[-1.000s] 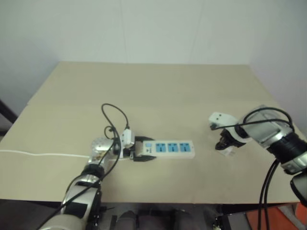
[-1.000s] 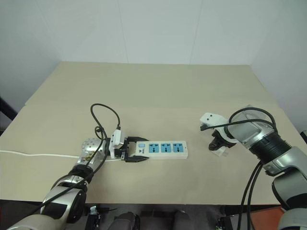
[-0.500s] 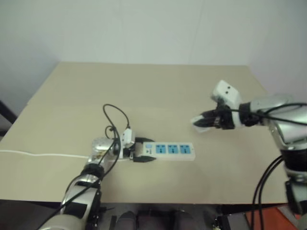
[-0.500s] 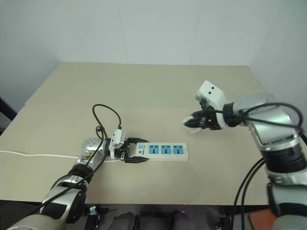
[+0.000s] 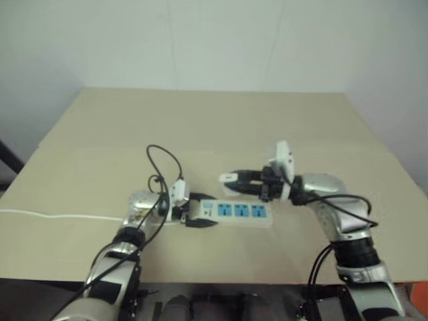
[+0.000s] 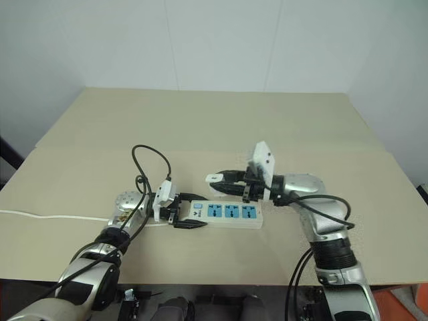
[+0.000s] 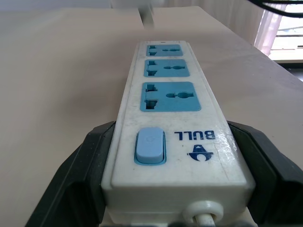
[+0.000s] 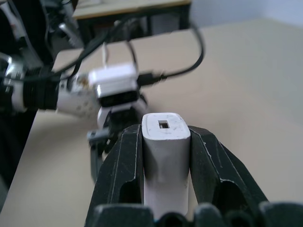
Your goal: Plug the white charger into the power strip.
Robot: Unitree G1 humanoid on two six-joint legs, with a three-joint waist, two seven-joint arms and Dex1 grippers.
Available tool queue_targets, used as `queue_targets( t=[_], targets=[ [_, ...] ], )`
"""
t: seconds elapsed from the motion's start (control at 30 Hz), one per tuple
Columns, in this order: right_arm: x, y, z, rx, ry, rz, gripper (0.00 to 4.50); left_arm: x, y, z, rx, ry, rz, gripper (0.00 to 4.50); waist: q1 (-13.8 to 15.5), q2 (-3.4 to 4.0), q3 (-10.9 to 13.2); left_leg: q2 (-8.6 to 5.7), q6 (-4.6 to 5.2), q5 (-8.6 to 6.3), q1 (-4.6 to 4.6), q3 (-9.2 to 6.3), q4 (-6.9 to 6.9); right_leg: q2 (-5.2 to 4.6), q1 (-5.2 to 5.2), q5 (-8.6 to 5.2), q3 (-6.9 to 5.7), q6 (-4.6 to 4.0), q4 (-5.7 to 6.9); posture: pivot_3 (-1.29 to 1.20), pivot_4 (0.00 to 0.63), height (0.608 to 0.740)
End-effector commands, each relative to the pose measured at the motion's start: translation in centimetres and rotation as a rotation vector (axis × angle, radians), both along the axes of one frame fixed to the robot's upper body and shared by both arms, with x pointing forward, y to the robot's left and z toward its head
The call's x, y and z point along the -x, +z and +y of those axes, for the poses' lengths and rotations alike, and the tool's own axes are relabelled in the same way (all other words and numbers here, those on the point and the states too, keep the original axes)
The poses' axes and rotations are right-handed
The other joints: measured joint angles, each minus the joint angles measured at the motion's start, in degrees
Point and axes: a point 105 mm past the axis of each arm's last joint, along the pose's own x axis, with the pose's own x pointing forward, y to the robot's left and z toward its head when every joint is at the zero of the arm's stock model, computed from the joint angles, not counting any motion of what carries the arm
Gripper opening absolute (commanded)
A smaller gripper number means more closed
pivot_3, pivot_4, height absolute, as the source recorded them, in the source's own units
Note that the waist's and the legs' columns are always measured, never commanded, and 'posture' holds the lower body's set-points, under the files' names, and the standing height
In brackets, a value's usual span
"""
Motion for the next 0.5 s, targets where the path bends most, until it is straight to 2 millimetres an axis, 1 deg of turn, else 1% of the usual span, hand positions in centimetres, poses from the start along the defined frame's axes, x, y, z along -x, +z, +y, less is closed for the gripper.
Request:
queue_targets(
  t=[0.03, 0.2, 0.5],
  targets=[
    [-0.1, 0.6, 0.4, -0.028, 0.054, -0.067, 1.11, 0.3, -0.3, 0.3, -0.044, -0.031, 0.015, 3.29, -0.18, 0.00, 0.00, 0.00, 0.00, 0.00, 0.00, 0.00, 0.00, 0.00, 0.00, 0.00, 0.00, 0.00, 0.00, 0.00, 0.150, 0.740],
    [-0.7, -0.7, 1.2, -0.043, 0.086, -0.054, 1.11, 0.3, -0.3, 0.4, -0.051, -0.029, 0.026, 3.29, -0.70, 0.00, 0.00, 0.00, 0.00, 0.00, 0.05, 0.00, 0.00, 0.01, 0.02, 0.00, 0.02, 0.00, 0.01, 0.00, 0.150, 0.740],
    [-1.6, -1.0, 1.7, -0.078, 0.078, -0.053, 1.11, 0.2, -0.1, 0.6, -0.057, -0.030, 0.028, 3.29, -1.00, 0.01, 0.00, 0.01, 0.00, 0.00, 0.08, 0.00, -0.01, 0.02, 0.01, 0.00, 0.05, 0.00, 0.07, 0.00, 0.150, 0.740]
  ],
)
